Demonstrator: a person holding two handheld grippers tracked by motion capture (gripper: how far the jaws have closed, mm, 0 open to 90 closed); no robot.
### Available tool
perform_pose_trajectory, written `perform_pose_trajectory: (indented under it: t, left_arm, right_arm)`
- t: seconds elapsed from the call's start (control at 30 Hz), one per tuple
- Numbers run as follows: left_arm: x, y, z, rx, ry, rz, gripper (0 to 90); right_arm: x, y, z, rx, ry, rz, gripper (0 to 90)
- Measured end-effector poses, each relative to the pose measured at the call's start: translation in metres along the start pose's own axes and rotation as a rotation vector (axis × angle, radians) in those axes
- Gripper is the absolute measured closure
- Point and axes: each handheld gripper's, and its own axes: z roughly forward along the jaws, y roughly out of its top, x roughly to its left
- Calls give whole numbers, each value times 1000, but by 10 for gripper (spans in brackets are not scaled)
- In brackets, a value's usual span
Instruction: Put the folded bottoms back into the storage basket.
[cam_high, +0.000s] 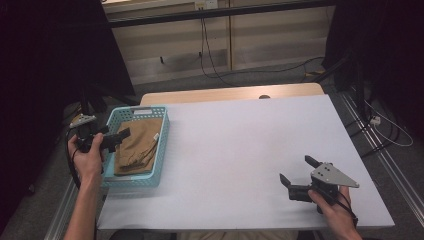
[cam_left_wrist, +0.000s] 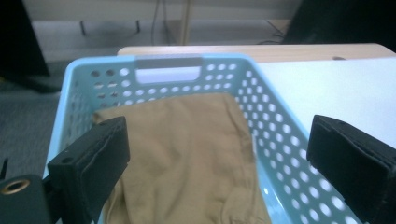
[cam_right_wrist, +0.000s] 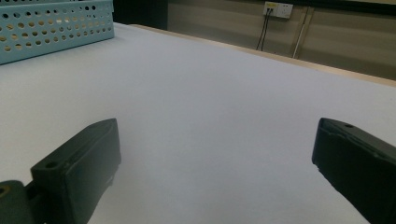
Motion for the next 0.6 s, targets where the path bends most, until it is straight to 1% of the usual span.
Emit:
perform_pose_trajectory:
  t: [0.07, 0.17, 0.23, 0.3, 0.37, 0.4, 0.43, 0.47, 0.53, 0.6]
  left_arm:
    - [-3, -2, -6, -18, -21, 6, 53]
    - [-6, -5, -11, -40, -17, 19, 53]
    - [-10, -10, -15, -45, -25, 26, 51]
    - [-13, -13, -18, -41, -35, 42, 50]
    - [-17, -16, -22, -49, -41, 37, 50]
    - [-17, -17, -24, -57, -49, 26, 51]
    - [-19, -19, -27, -63, -48, 13, 51]
    - [-21, -19, -30, -74, -34, 11, 51]
    - [-23, -20, -35, -86, -46, 15, 51]
    - [-27, -20, -39, -99, -38, 21, 51]
  right_arm:
    - [0, 0, 1, 2, 2, -2, 11]
    - [0, 0, 1, 2, -1, -2, 11]
    - [0, 0, 0, 1, -2, 0, 11]
    - [0, 0, 0, 0, -4, 3, 11]
    - [0, 0, -1, 0, -6, 3, 11]
    - [0, 0, -1, -2, -6, 2, 11]
    - [0, 0, -1, -2, -6, 2, 11]
    - [0, 0, -1, -2, -7, 2, 11]
    - [0, 0, 0, -2, -7, 3, 11]
    - [0, 0, 0, -1, -6, 3, 11]
